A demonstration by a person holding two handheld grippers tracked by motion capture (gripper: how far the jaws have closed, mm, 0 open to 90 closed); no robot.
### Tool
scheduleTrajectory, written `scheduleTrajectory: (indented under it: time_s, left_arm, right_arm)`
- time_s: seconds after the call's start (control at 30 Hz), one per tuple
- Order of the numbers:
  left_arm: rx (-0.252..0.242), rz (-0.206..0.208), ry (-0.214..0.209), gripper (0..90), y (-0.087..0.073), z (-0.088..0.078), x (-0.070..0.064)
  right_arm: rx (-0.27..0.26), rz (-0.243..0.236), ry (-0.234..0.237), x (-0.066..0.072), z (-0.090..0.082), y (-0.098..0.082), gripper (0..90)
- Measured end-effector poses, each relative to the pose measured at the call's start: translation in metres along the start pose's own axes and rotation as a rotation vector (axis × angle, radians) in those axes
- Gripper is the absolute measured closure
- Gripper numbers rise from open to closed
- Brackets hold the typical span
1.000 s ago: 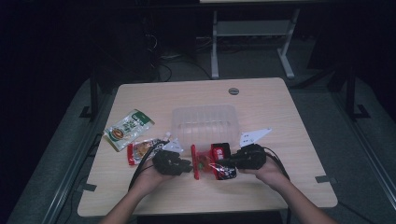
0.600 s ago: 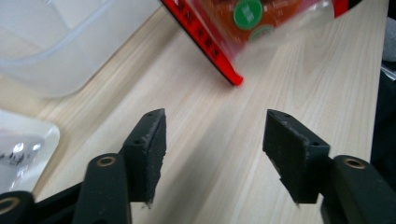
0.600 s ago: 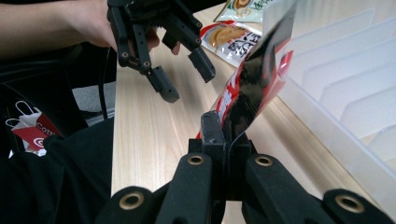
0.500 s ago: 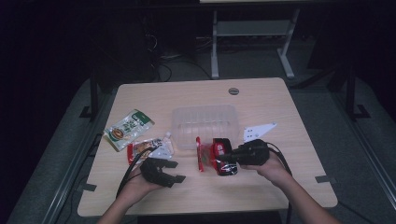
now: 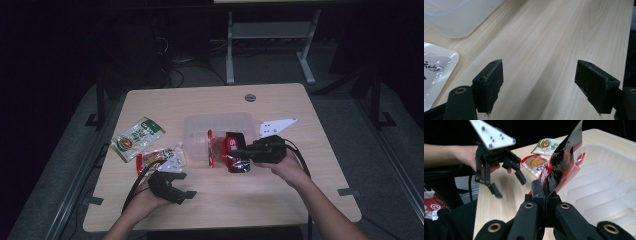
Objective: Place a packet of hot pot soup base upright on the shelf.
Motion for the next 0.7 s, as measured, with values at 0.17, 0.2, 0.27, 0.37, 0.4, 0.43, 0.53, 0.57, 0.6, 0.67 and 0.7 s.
scheduleTrajectory:
  time_s: [0.17,0.2,0.27,0.37,0.4,0.43,0.53,0.57,0.6,0.67,0.7]
  left_arm:
    - [0.012,0.021,0.011,17.6,0.000,-0.001,0.001]
    - [0.000,0.015,0.010,17.0,0.001,0.000,0.000]
    - [0.007,0.021,0.009,16.6,0.000,0.000,0.000]
    - [0.009,0.028,0.008,16.3,0.000,0.002,0.001]
    - [0.012,0.024,0.007,16.2,-0.001,0.002,0.000]
    - [0.014,0.033,0.010,16.3,-0.001,0.002,0.002]
    - [0.015,0.033,0.010,16.3,-0.001,0.002,0.002]
    - [0.012,0.023,0.007,16.3,-0.001,0.002,0.002]
    - [0.012,0.024,0.009,16.3,-0.001,0.001,0.002]
    - [0.008,0.020,0.006,16.3,-0.001,0.002,0.002]
    - [0.002,0.015,0.005,16.3,-0.001,0.002,0.002]
  right_arm:
    - [-0.013,-0.004,-0.011,-0.007,0.007,0.013,90.0]
    - [-0.015,-0.001,-0.014,-0.008,0.009,0.015,90.0]
    - [-0.014,-0.001,-0.013,-0.010,0.012,0.019,90.0]
    - [-0.013,0.001,-0.015,-0.013,0.018,0.021,90.0]
    - [-0.013,0.001,-0.015,-0.015,0.021,0.023,90.0]
    - [-0.013,0.004,-0.015,-0.016,0.023,0.023,90.0]
    - [-0.011,0.006,-0.022,-0.020,0.029,0.027,90.0]
    - [-0.014,0.005,-0.021,-0.021,0.031,0.028,90.0]
    - [-0.016,0.005,-0.023,-0.022,0.033,0.029,90.0]
    - [-0.008,0.007,-0.034,-0.026,0.040,0.030,90.0]
    - [-0.008,0.007,-0.034,-0.026,0.040,0.030,90.0]
Point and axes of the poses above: each handheld gripper's, and its own axes: z roughly forward along the jaws, y roughly out of its top, x roughly to its left, the point moved 9 cm from there along z, roughly forward along the jaws, and after that the axes turned 7 degrees about -y, right-handed, at the moved point
